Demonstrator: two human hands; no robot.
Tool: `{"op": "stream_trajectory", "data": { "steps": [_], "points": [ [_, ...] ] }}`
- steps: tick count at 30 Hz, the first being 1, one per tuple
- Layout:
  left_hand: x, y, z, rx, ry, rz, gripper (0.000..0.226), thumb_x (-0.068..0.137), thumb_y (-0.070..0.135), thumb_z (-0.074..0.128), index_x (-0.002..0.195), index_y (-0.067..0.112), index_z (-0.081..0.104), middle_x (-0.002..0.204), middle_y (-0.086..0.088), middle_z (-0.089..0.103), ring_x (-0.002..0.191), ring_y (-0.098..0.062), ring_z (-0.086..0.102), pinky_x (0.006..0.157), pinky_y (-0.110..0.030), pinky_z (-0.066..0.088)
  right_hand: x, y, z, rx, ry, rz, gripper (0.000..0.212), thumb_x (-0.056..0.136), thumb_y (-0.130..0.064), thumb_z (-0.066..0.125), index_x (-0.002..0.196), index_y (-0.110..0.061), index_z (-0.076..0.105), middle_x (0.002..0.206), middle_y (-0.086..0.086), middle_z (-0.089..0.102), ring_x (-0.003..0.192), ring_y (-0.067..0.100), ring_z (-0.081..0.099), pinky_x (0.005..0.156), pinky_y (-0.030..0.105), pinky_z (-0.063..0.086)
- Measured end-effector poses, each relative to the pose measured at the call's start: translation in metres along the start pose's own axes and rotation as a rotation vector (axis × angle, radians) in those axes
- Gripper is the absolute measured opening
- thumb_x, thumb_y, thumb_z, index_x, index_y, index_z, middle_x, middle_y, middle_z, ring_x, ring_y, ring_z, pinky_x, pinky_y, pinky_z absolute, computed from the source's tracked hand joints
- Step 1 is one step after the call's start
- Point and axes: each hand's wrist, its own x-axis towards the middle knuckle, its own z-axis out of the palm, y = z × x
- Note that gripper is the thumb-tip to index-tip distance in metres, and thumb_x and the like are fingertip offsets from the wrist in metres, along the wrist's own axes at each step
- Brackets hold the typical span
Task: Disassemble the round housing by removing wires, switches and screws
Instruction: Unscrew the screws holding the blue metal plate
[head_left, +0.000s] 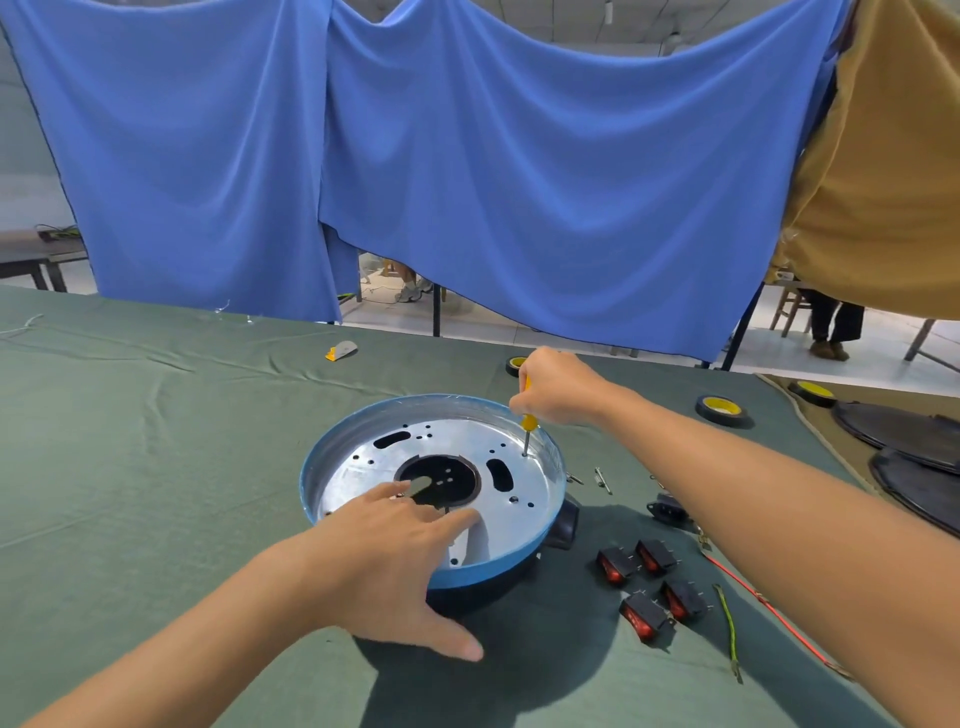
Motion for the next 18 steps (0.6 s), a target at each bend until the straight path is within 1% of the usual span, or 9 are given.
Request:
{"op": "stream_trajectory", "data": {
  "steps": [1, 2, 3, 5, 7, 11, 12, 14, 18],
  "points": [
    [0.001, 0.001, 0.001, 0.027, 0.021, 0.014, 0.092, 0.075, 0.081, 0.051, 0.146, 0.029, 0.023, 0.108, 0.005, 0.060, 0.109, -0.022, 0.053, 0.113, -0.033, 0.021, -0.001, -0.001, 0.000, -0.009, -0.003, -0.005, 0.017, 0.076, -0.021, 0.067, 0.073, -0.006, 0.060, 0.066, 0.006, 0.049, 0.063, 0.023, 0.044, 0.056, 0.034, 0.035],
    [0.002, 0.002, 0.001, 0.038, 0.030, 0.023, 0.085, 0.081, 0.069, 0.057, 0.146, 0.028, 0.023, 0.109, 0.003, 0.060, 0.108, -0.024, 0.054, 0.110, -0.034, 0.027, -0.002, -0.001, 0.000, -0.018, -0.007, -0.011, 0.017, 0.077, -0.021, 0.067, 0.073, -0.006, 0.060, 0.066, 0.006, 0.050, 0.064, 0.023, 0.045, 0.056, 0.034, 0.036],
    [0.003, 0.003, 0.000, 0.041, 0.029, 0.020, 0.079, 0.084, 0.059, 0.061, 0.146, 0.028, 0.023, 0.110, 0.001, 0.059, 0.104, -0.025, 0.054, 0.101, -0.036, 0.036, -0.003, -0.002, -0.001, -0.026, -0.010, -0.016, 0.018, 0.077, -0.022, 0.067, 0.073, -0.006, 0.060, 0.066, 0.006, 0.050, 0.063, 0.023, 0.045, 0.056, 0.034, 0.036],
    [0.004, 0.003, 0.000, 0.015, 0.001, -0.005, 0.074, 0.086, 0.052, 0.063, 0.144, 0.029, 0.024, 0.107, 0.001, 0.057, 0.096, -0.024, 0.052, 0.084, -0.036, 0.043, -0.005, -0.003, -0.002, -0.045, -0.011, -0.029, 0.018, 0.077, -0.021, 0.067, 0.069, -0.009, 0.056, 0.065, 0.006, 0.047, 0.062, 0.022, 0.042, 0.056, 0.035, 0.034],
    [0.003, 0.002, 0.001, 0.000, -0.007, -0.016, 0.073, 0.086, 0.051, 0.063, 0.144, 0.030, 0.024, 0.106, 0.001, 0.055, 0.094, -0.023, 0.051, 0.079, -0.036, 0.044, -0.007, -0.004, -0.005, -0.075, 0.000, -0.042, 0.018, 0.077, -0.019, 0.066, 0.067, -0.013, 0.053, 0.063, 0.005, 0.043, 0.061, 0.022, 0.038, 0.056, 0.035, 0.031],
    [-0.001, 0.001, 0.011, 0.004, 0.069, -0.021, 0.073, 0.086, 0.054, 0.061, 0.143, 0.030, 0.023, 0.108, 0.001, 0.054, 0.098, -0.022, 0.050, 0.085, -0.037, 0.044, -0.011, -0.008, -0.011, -0.117, 0.037, -0.079, 0.028, 0.073, -0.014, 0.063, 0.057, -0.013, 0.041, 0.065, 0.006, 0.045, 0.070, 0.028, 0.051, 0.053, 0.033, 0.029],
    [-0.003, 0.000, 0.014, 0.009, 0.091, -0.023, 0.074, 0.086, 0.055, 0.060, 0.144, 0.030, 0.021, 0.108, 0.001, 0.054, 0.099, -0.022, 0.050, 0.087, -0.037, 0.044, -0.012, -0.010, -0.013, -0.127, 0.052, -0.091, 0.032, 0.072, -0.013, 0.062, 0.054, -0.013, 0.035, 0.063, 0.005, 0.043, 0.069, 0.028, 0.050, 0.052, 0.031, 0.027],
    [-0.006, -0.001, 0.018, 0.012, 0.123, -0.032, 0.078, 0.087, 0.058, 0.057, 0.146, 0.031, 0.014, 0.112, 0.002, 0.052, 0.103, -0.021, 0.049, 0.091, -0.036, 0.043, -0.013, -0.016, -0.018, -0.162, 0.088, -0.118, 0.033, 0.070, -0.013, 0.059, 0.054, -0.014, 0.031, 0.059, 0.003, 0.035, 0.062, 0.027, 0.037, 0.050, 0.030, 0.024],
    [-0.009, 0.000, 0.022, 0.018, 0.157, -0.047, 0.082, 0.089, 0.060, 0.053, 0.148, 0.033, 0.003, 0.123, 0.003, 0.048, 0.111, -0.020, 0.046, 0.097, -0.033, 0.039, -0.016, -0.026, -0.015, -0.296, 0.089, -0.170, 0.021, 0.077, -0.022, 0.062, 0.065, -0.015, 0.046, 0.071, 0.003, 0.048, 0.064, 0.022, 0.048, 0.052, 0.028, 0.035]
  ]
}}
